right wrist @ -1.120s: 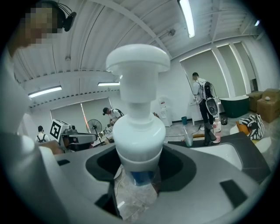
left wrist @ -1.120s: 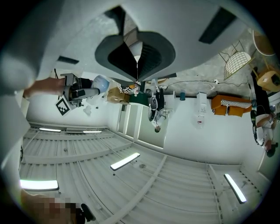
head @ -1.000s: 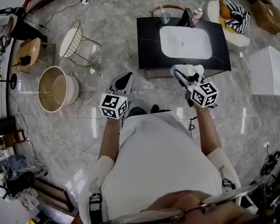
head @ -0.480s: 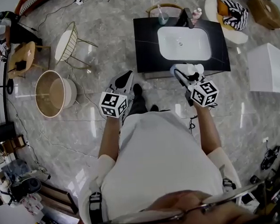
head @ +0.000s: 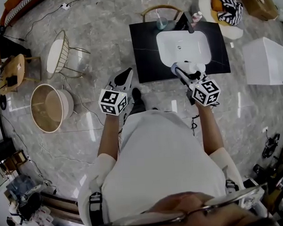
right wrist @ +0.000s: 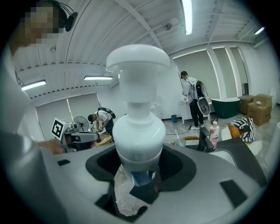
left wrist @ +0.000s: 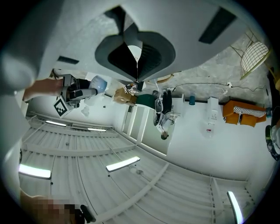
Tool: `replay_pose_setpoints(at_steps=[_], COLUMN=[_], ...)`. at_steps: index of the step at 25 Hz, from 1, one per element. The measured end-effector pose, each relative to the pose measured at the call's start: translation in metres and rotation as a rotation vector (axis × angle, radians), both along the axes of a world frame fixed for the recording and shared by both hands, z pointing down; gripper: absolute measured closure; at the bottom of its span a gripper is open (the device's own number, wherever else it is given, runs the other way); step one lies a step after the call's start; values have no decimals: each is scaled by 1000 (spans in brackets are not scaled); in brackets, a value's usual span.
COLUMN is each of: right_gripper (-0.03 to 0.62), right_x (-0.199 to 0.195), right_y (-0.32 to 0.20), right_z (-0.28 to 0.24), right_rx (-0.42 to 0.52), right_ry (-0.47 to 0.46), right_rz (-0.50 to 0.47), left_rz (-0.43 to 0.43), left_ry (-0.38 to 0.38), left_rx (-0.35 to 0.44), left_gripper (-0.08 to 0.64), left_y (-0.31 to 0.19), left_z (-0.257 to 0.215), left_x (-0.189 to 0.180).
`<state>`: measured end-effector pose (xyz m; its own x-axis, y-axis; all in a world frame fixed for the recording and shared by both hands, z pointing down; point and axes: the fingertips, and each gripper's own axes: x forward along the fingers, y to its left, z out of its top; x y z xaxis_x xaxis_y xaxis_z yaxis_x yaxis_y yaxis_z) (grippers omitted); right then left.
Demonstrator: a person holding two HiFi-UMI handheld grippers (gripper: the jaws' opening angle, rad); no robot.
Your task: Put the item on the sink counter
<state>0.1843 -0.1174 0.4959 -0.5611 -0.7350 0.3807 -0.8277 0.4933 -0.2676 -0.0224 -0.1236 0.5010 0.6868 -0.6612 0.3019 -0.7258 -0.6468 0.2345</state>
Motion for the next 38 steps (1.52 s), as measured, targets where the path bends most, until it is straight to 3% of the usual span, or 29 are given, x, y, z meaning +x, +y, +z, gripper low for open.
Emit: replay_pose_setpoints(at_steps=[14, 22, 30, 38], right_gripper=[341, 341, 341, 341], right_x=[-33, -47, -56, -74], right_y=[-85, -118, -154, -201], right_z=[2, 7, 25, 65], right_rx=[-15, -23, -34, -39], right_ry=[40, 67, 107, 147], right_rz=[94, 103, 29, -90], left_rz=[124, 139, 88, -58], left_ry=[11, 30, 28, 38], left_rx=[-35, -64, -94, -116], left_gripper=[555, 555, 555, 555], left_y=[-81, -105, -120, -132], left_z=[24, 38, 49, 50], left_x=[-28, -31, -26, -34])
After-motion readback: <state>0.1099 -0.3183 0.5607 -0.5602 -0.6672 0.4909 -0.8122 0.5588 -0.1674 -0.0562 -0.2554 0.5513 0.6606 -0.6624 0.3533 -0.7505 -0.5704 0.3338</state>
